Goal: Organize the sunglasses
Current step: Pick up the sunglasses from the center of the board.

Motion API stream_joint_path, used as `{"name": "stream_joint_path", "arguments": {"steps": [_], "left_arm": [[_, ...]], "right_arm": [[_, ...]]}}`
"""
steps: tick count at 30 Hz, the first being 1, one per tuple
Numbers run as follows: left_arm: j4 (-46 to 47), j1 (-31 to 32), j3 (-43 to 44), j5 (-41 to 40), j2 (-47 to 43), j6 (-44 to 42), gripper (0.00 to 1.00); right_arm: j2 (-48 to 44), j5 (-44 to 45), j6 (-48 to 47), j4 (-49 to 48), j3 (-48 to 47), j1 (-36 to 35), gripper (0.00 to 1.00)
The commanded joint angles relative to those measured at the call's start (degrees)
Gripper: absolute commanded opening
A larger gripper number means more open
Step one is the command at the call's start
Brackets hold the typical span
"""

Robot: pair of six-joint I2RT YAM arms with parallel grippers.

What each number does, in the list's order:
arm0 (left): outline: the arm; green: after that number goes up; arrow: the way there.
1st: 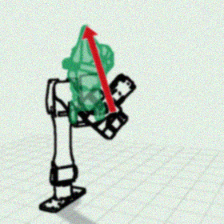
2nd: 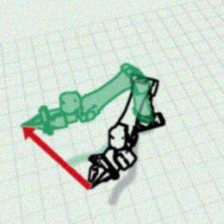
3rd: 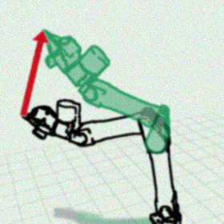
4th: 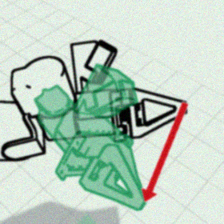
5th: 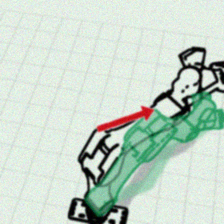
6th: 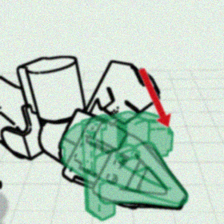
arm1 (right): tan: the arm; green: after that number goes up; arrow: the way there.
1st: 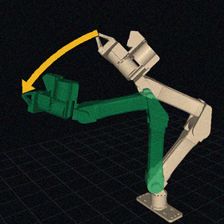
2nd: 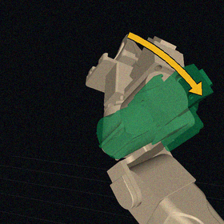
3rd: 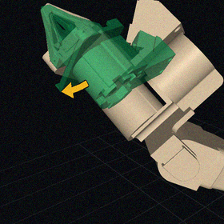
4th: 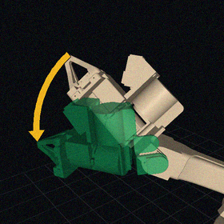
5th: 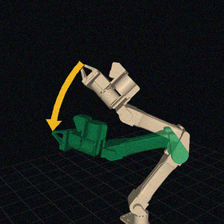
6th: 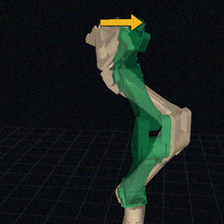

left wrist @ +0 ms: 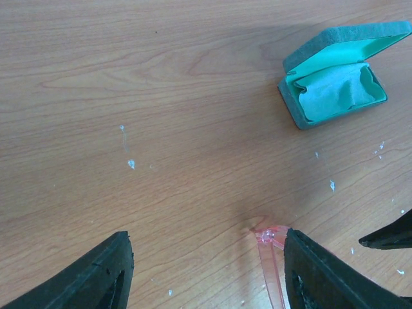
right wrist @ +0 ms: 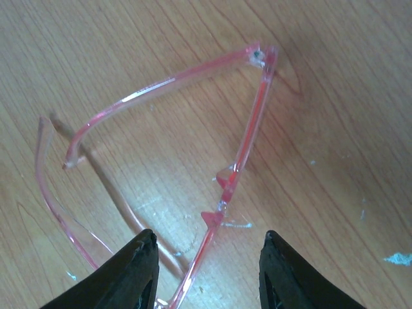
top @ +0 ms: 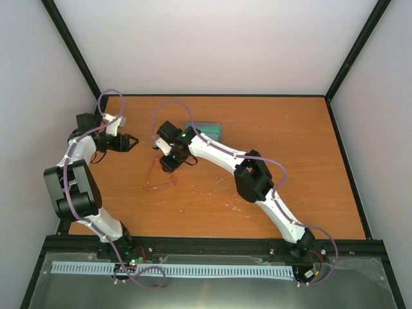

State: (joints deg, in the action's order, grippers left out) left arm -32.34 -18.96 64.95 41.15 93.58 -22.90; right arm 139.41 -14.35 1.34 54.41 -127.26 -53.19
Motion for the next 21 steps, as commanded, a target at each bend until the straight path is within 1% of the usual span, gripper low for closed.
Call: {"name": "stream_joint_path", "arguments": {"steps": [1,9,21], "left_arm": [[1.6,-0.2,-0.5,1.9,-1.9,-1.1,0.65],[2.2,-0.2,-1.6,1.9,-2.6,-1.5,0.65],[3.3,-0.2,-3.3,2.7,-3.0,-1.7,0.65]], "right_arm": [[2.7,-1.2,0.5,0.6,-2.8,-0.8,0.42],[4.7,-1.4,0.7,1.5,-4.1,-1.2,0.40],[5.5,-2.1,1.9,-0.4,-4.5,-1.3,0.38]]}}
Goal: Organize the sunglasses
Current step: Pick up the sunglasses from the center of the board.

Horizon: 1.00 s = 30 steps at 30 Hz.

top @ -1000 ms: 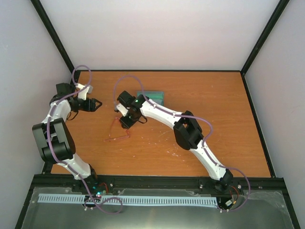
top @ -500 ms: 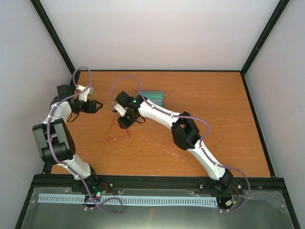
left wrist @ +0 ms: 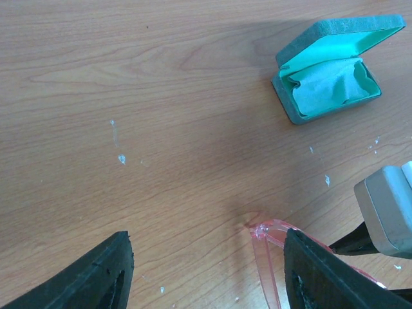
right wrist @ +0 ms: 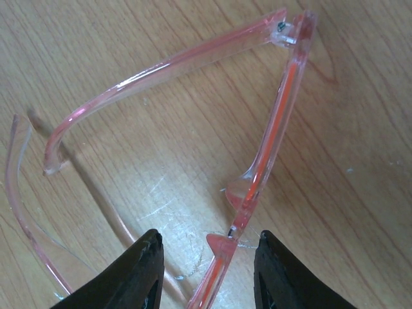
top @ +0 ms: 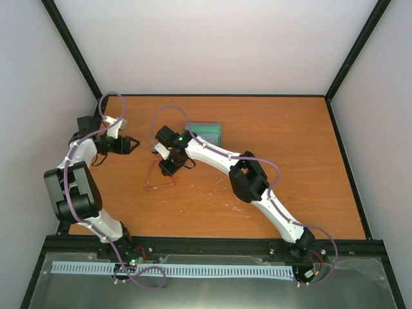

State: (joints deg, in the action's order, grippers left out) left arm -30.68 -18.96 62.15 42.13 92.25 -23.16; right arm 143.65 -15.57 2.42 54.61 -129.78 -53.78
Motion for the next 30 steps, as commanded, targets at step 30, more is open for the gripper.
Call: {"name": "stream_joint_path", "arguments": {"steps": [30], "left_arm": [[1.3,-0.2,-3.1,7.1,-2.4,-4.3,0.64]], "right_arm": [[-2.7,-5.3,5.5,-8.1,2.4,2.0,0.03]]}}
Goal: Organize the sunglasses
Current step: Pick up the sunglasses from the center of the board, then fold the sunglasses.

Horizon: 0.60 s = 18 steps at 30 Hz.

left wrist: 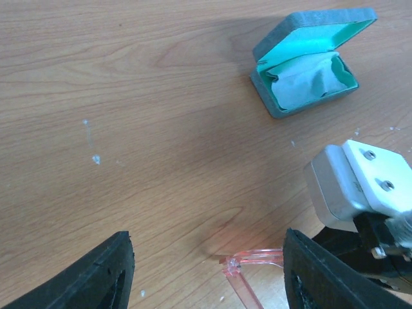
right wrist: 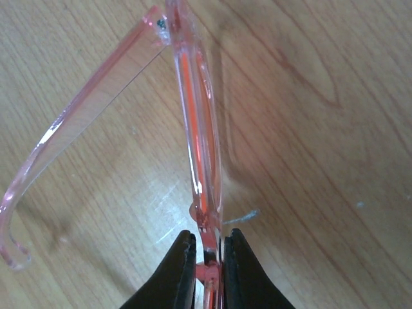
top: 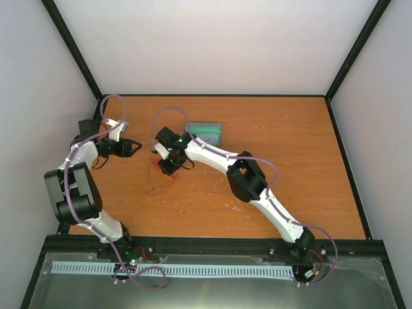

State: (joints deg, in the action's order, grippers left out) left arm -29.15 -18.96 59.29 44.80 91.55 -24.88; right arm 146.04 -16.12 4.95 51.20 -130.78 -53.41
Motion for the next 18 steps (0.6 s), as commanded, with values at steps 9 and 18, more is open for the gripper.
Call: {"name": "stream_joint_path", "arguments": {"steps": [9,18], "left_arm": [[0.9,4.3,-2.3,9.6,-6.4,-4.5,0.59],[10.9,17.3,-4.2,7.7,-12.7,3.4,0.52]], "right_arm": [[-20.2,-19.7,15.8,-31.4,33.1,8.7,0.03],[-34.9,-23.2,27.1,-58.5,56.5,12.3,0.05]]}}
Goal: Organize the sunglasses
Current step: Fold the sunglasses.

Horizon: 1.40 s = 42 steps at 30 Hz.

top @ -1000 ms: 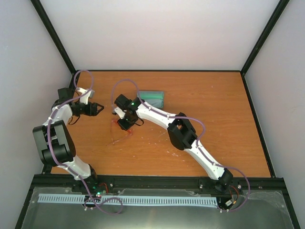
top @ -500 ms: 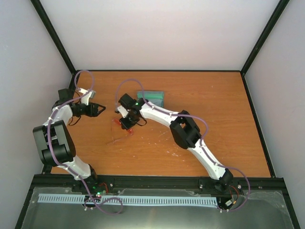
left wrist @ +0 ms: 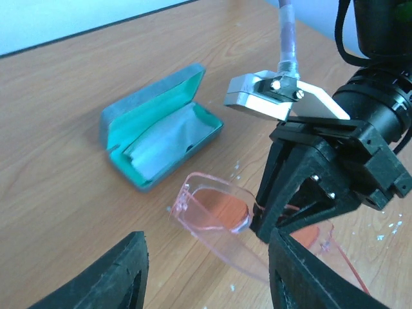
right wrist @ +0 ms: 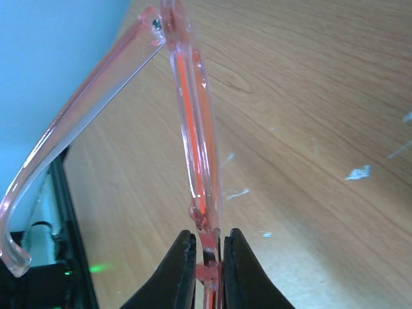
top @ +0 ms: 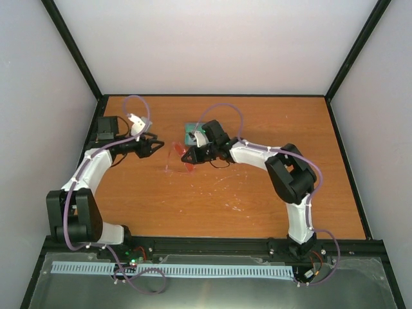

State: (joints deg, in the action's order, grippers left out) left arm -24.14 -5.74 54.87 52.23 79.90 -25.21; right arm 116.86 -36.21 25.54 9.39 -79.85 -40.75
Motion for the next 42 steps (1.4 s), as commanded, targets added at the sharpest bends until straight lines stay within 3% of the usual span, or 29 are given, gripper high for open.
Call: {"name": "stream_joint_path", "arguments": {"steps": [1,9,20,23,26,29,33,35,39,42], "left_arm": [[6.5,5.3,0.5,-0.1,-0.5,4.5,0.52],[10.2,10.7,0.9,-0.9,2.4,8.2,0.51],[13.2,13.5,-1.2,0.0,5.5,8.2,0.52],[13.0,15.0,-0.6,-0.5,6.4,8.0,0.52],[13.1,15.0,0.0,-3.0,5.4,8.7,0.55],[16.8,14.5,-1.2,-9.4,2.2,10.6,0.62],[19.6,12.2,-2.5,-12.3,-0.2,14.0,0.62],[20.2,11.2,-2.9,-11.9,-0.4,15.3,0.55],[20.2,11.0,-3.7,-5.9,-1.1,15.2,0.25],[19.0,11.9,-4.1,0.0,-1.1,14.5,0.17]], "right_arm": [[-6.6,-3.3,7.5,-18.9,7.0,-0.3,0.05],[-11.8,-5.9,12.1,-29.1,12.7,0.3,0.05],[-10.3,-14.6,29.8,-57.7,16.2,1.1,0.08],[-9.4,-14.7,32.8,-61.3,16.9,1.5,0.08],[-10.9,-11.0,31.0,-57.1,19.2,2.7,0.07],[-15.1,-4.4,20.2,-40.7,18.9,3.9,0.07],[-19.4,5.0,9.9,-20.5,16.4,5.3,0.07],[-20.2,8.3,6.9,-15.0,14.5,5.7,0.07],[-19.2,12.3,4.7,-10.4,11.8,5.8,0.07],[-17.9,13.1,4.9,-10.4,10.4,5.8,0.07]]}}
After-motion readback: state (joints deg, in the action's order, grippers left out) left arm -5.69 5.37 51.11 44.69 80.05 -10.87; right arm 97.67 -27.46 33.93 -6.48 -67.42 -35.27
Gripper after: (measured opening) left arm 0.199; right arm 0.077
